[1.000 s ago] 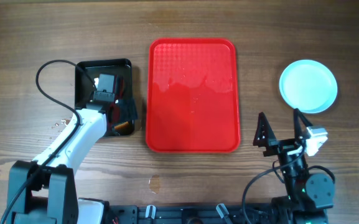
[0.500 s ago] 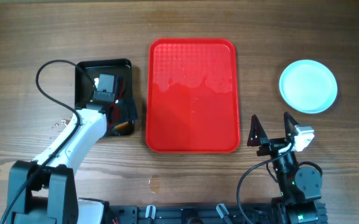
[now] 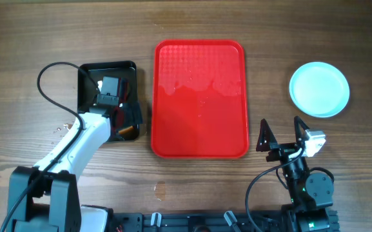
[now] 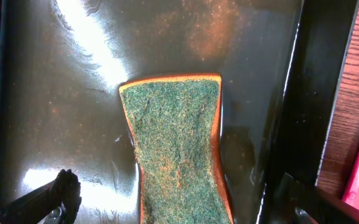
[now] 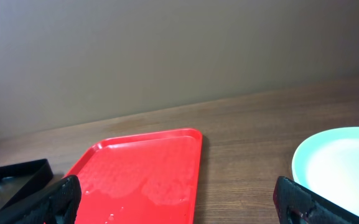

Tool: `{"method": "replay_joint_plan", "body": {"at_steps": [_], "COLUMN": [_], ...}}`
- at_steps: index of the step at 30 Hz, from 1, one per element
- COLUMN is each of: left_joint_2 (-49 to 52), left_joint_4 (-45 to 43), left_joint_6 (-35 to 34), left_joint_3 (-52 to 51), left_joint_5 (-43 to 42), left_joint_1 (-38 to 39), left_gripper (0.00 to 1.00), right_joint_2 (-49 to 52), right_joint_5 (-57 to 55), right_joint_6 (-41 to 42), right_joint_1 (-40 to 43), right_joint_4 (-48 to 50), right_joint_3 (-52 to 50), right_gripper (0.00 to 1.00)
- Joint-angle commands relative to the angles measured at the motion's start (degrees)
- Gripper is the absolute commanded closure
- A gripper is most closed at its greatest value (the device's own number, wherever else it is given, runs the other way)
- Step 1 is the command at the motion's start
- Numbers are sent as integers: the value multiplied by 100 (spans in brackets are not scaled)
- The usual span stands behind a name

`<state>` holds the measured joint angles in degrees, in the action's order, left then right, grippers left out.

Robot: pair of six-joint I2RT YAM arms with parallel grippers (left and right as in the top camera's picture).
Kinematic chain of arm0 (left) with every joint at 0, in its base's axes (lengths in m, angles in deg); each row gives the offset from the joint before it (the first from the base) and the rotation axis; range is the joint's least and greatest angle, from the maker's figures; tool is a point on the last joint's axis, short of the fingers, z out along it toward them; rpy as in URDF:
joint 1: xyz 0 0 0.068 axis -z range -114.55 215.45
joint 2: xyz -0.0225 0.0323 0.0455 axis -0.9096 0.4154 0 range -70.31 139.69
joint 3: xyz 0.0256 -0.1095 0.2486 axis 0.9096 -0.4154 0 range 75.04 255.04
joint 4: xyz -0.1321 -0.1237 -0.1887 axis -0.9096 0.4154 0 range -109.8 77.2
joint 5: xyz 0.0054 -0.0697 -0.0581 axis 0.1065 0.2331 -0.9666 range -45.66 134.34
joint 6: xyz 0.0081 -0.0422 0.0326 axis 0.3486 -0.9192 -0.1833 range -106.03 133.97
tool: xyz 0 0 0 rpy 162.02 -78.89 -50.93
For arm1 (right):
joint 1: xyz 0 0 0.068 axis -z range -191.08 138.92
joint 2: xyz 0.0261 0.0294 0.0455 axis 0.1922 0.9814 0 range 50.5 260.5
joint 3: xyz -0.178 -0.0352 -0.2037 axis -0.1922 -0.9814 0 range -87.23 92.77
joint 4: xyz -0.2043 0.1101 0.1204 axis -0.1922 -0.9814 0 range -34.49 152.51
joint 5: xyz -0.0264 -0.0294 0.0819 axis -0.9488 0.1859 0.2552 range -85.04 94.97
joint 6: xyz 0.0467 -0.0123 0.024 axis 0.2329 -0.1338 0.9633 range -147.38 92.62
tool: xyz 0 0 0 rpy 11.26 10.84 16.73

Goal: Clean dirty plates on tray and stack at the side

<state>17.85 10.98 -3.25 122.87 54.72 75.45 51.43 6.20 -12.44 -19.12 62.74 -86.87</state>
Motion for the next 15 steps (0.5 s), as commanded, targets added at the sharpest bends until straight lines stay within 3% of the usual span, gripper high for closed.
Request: {"method": "replay_joint_plan", "body": {"at_steps": [1,15], "left_joint_2": [-772,-3689], "left_joint_4": [26,46], "left_joint_6": [31,225], "left_joint_3": [-149,-503], "left_joint_5": [-50,1222], "left_joint_1": [125,179], "left_gripper": [0,0], "right_joint_2": [-66,-66], "right_joint_5": [4,2], "right_joint_6": [24,26], "right_joint_1": [28,28], "right_joint_4": [11,11], "right_joint_3": [-7,-7], "right_gripper": [0,0]}}
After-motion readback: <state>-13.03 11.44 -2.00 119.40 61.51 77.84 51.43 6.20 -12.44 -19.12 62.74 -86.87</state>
